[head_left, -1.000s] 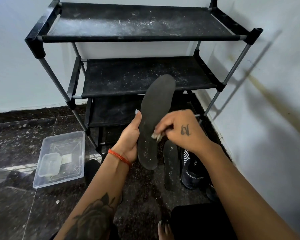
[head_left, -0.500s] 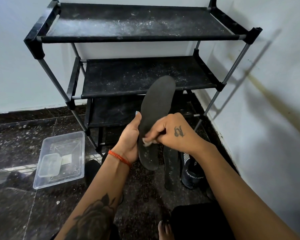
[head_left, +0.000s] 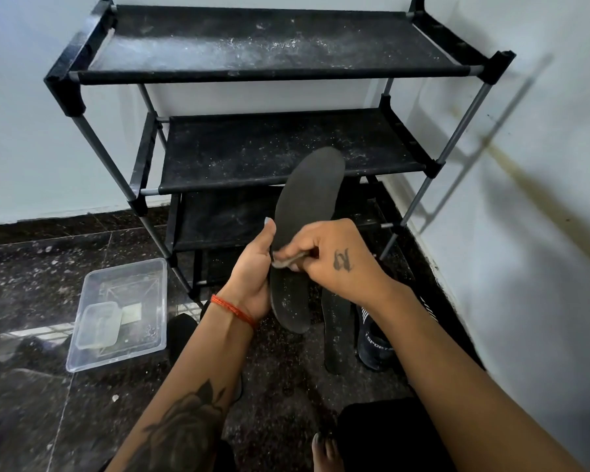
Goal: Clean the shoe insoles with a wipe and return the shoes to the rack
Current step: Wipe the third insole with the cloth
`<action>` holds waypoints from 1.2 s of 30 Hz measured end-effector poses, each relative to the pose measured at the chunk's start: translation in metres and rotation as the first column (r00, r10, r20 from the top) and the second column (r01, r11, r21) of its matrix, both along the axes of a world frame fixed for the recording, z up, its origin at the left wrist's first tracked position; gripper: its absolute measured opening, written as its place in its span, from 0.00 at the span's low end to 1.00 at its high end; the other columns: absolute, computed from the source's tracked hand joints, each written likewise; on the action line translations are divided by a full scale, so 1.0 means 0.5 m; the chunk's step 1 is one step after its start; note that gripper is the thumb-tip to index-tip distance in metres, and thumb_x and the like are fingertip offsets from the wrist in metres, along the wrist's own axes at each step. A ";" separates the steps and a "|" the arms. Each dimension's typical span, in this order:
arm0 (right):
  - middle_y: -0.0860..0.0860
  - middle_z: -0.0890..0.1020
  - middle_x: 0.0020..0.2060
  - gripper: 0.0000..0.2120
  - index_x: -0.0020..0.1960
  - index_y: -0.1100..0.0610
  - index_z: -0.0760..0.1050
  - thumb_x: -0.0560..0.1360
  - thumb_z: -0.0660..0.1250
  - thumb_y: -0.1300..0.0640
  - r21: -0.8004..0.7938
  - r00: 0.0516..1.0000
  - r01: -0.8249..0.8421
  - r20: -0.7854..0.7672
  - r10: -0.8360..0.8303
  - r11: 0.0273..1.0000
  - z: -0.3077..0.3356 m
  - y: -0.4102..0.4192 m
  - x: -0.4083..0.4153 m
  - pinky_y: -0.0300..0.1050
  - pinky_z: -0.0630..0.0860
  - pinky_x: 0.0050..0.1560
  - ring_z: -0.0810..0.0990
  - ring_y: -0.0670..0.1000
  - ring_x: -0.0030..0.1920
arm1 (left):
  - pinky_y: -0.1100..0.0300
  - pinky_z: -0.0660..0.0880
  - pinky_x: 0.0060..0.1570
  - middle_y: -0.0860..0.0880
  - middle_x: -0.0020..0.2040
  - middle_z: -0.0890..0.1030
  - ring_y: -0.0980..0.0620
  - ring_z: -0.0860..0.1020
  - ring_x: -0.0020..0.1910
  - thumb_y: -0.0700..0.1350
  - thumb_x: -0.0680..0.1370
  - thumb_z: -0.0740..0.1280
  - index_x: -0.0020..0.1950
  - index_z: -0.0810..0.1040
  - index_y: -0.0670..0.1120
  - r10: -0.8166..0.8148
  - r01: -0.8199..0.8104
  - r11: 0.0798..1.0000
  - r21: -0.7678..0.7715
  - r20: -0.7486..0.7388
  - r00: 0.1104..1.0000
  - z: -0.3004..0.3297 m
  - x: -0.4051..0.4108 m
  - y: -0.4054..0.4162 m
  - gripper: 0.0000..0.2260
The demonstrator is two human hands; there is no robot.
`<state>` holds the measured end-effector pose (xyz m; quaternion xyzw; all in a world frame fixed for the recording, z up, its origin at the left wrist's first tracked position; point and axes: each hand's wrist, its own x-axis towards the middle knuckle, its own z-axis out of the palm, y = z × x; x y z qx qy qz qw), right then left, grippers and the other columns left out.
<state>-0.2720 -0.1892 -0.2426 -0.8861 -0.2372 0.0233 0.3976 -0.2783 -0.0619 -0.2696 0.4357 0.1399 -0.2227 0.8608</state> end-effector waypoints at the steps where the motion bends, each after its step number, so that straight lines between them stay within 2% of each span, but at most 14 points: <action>1: 0.49 0.85 0.40 0.15 0.43 0.55 0.85 0.65 0.69 0.72 -0.026 0.999 -0.048 -0.026 0.047 0.999 0.006 -0.010 -0.001 0.44 0.79 0.48 0.82 0.46 0.43 | 0.60 0.81 0.41 0.44 0.45 0.85 0.50 0.84 0.42 0.57 0.82 0.49 0.55 0.78 0.41 0.003 -0.003 1.000 -0.012 0.004 1.000 -0.001 0.000 0.000 0.25; 4: 0.51 0.85 0.36 0.17 0.36 0.58 0.84 0.60 0.63 0.75 -0.071 1.000 0.031 0.006 -0.031 0.997 0.014 -0.038 0.002 0.46 0.80 0.48 0.83 0.46 0.41 | 0.59 0.81 0.41 0.44 0.46 0.85 0.50 0.84 0.42 0.58 0.82 0.48 0.55 0.78 0.40 -0.010 0.010 0.999 -0.034 0.005 1.000 0.003 0.001 -0.001 0.26; 7: 0.51 0.85 0.38 0.13 0.37 0.58 0.84 0.63 0.67 0.73 0.135 0.953 0.253 0.134 -0.271 0.958 0.005 -0.036 0.009 0.44 0.80 0.46 0.82 0.46 0.41 | 0.58 0.80 0.37 0.45 0.44 0.85 0.51 0.84 0.39 0.59 0.82 0.48 0.56 0.77 0.42 -0.020 0.020 1.000 -0.014 0.008 1.000 0.003 0.002 -0.001 0.25; 9: 0.48 0.84 0.39 0.10 0.41 0.57 0.83 0.67 0.69 0.70 0.173 0.940 0.300 0.114 -0.322 0.938 -0.005 -0.021 0.015 0.39 0.79 0.46 0.82 0.43 0.41 | 0.58 0.80 0.37 0.44 0.43 0.85 0.50 0.84 0.38 0.59 0.82 0.48 0.56 0.77 0.42 -0.026 0.026 1.000 -0.010 0.002 1.000 0.002 0.001 -0.003 0.26; 13: 0.44 0.82 0.36 0.09 0.44 0.54 0.83 0.67 0.73 0.65 0.102 0.975 0.216 0.034 -0.221 0.971 -0.013 0.010 0.005 0.31 0.75 0.40 0.78 0.39 0.36 | 0.57 0.80 0.42 0.41 0.43 0.84 0.48 0.84 0.39 0.60 0.81 0.49 0.54 0.78 0.39 -0.034 0.033 0.998 -0.044 -0.030 0.999 0.001 0.000 0.000 0.28; 17: 0.49 0.84 0.38 0.08 0.42 0.56 0.84 0.65 0.75 0.65 0.085 0.998 -0.006 -0.067 0.011 0.996 0.007 0.008 -0.005 0.40 0.79 0.44 0.82 0.44 0.40 | 0.59 0.81 0.38 0.43 0.42 0.84 0.49 0.84 0.38 0.58 0.82 0.50 0.52 0.78 0.40 -0.006 0.006 0.999 -0.034 -0.021 1.000 0.002 0.001 0.005 0.26; 20: 0.49 0.85 0.37 0.11 0.39 0.57 0.85 0.63 0.71 0.70 -0.051 0.995 -0.086 -0.054 0.083 0.995 0.015 -0.021 0.001 0.43 0.80 0.45 0.82 0.44 0.39 | 0.59 0.81 0.42 0.44 0.47 0.84 0.49 0.84 0.43 0.56 0.83 0.49 0.53 0.79 0.41 0.017 -0.017 0.998 -0.065 -0.006 1.000 0.001 0.001 0.001 0.24; 21: 0.49 0.85 0.36 0.11 0.38 0.56 0.85 0.62 0.69 0.70 -0.049 0.999 -0.047 -0.012 0.046 0.998 0.015 -0.027 0.003 0.44 0.80 0.44 0.82 0.44 0.39 | 0.58 0.81 0.43 0.44 0.48 0.84 0.49 0.84 0.44 0.56 0.83 0.49 0.54 0.78 0.41 0.014 -0.014 0.997 -0.072 -0.002 1.000 0.000 0.003 0.001 0.25; 23: 0.49 0.84 0.36 0.10 0.38 0.55 0.84 0.63 0.71 0.68 0.070 0.986 0.123 0.102 -0.129 0.990 0.011 -0.029 0.005 0.42 0.79 0.43 0.81 0.44 0.38 | 0.55 0.80 0.42 0.44 0.46 0.85 0.49 0.84 0.42 0.57 0.82 0.49 0.56 0.78 0.42 0.004 -0.003 0.998 -0.059 0.008 1.000 -0.001 0.005 0.002 0.24; 25: 0.48 0.84 0.38 0.09 0.40 0.55 0.84 0.65 0.72 0.67 0.184 0.924 0.295 0.193 -0.329 0.938 0.003 -0.021 0.011 0.36 0.77 0.44 0.81 0.42 0.40 | 0.56 0.79 0.38 0.44 0.43 0.85 0.49 0.83 0.38 0.56 0.82 0.49 0.56 0.77 0.42 -0.009 0.009 0.999 -0.042 0.015 1.000 -0.003 0.005 0.000 0.23; 27: 0.48 0.84 0.41 0.09 0.44 0.55 0.84 0.68 0.72 0.65 0.161 0.897 0.360 0.210 -0.388 0.919 -0.004 -0.006 0.016 0.32 0.75 0.47 0.79 0.41 0.41 | 0.56 0.80 0.39 0.43 0.42 0.84 0.48 0.83 0.38 0.55 0.82 0.50 0.57 0.77 0.41 -0.019 0.020 0.999 -0.042 0.018 1.000 -0.003 0.003 -0.005 0.23; 30: 0.49 0.83 0.44 0.08 0.47 0.54 0.84 0.70 0.71 0.63 0.051 0.935 0.305 0.174 -0.309 0.951 -0.012 0.019 0.010 0.32 0.74 0.48 0.79 0.44 0.43 | 0.56 0.80 0.42 0.42 0.44 0.84 0.48 0.83 0.40 0.54 0.83 0.51 0.56 0.78 0.40 0.014 -0.014 0.998 -0.055 0.002 1.000 -0.004 0.001 -0.005 0.22; 33: 0.47 0.81 0.41 0.07 0.44 0.55 0.84 0.68 0.72 0.64 0.065 0.986 0.115 0.111 -0.122 0.991 -0.002 0.029 -0.003 0.38 0.77 0.46 0.80 0.45 0.42 | 0.54 0.79 0.48 0.41 0.44 0.81 0.46 0.82 0.42 0.54 0.82 0.54 0.48 0.81 0.40 0.054 -0.054 0.998 -0.040 -0.010 0.998 -0.008 0.004 0.004 0.22; 36: 0.45 0.81 0.37 0.05 0.40 0.55 0.85 0.67 0.74 0.64 0.025 0.996 -0.056 -0.069 0.057 0.998 0.024 0.004 -0.006 0.39 0.78 0.43 0.79 0.42 0.37 | 0.55 0.79 0.45 0.41 0.43 0.82 0.46 0.82 0.41 0.53 0.82 0.54 0.48 0.81 0.40 0.036 -0.036 0.999 -0.014 -0.003 0.999 -0.009 0.004 0.004 0.22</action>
